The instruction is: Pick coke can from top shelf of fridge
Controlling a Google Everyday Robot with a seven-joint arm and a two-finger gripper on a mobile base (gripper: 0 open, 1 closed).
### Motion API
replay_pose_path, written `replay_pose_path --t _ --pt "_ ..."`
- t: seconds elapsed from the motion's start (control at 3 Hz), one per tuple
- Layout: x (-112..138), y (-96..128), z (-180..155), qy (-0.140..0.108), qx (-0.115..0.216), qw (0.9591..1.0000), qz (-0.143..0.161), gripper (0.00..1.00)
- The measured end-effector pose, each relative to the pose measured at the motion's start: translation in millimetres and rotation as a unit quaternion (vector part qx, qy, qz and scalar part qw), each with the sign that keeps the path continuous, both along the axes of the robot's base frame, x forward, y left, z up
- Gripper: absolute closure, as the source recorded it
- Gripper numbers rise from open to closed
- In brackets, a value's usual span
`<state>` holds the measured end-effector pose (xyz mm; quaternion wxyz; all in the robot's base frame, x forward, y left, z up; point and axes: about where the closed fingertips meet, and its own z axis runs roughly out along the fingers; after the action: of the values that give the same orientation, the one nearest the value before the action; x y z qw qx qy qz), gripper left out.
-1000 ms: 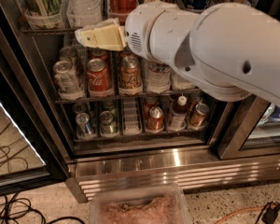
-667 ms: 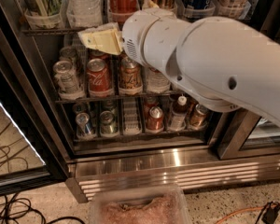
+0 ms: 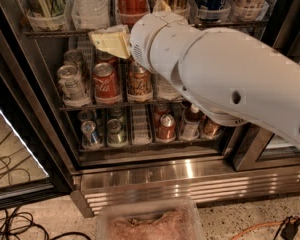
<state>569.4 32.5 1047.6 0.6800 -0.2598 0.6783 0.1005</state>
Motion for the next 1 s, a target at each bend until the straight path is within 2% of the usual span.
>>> replay_pose_path --t 1.0 --pt "19 -6 1 -0.023 -0.008 0.9988 -0.043 0.35"
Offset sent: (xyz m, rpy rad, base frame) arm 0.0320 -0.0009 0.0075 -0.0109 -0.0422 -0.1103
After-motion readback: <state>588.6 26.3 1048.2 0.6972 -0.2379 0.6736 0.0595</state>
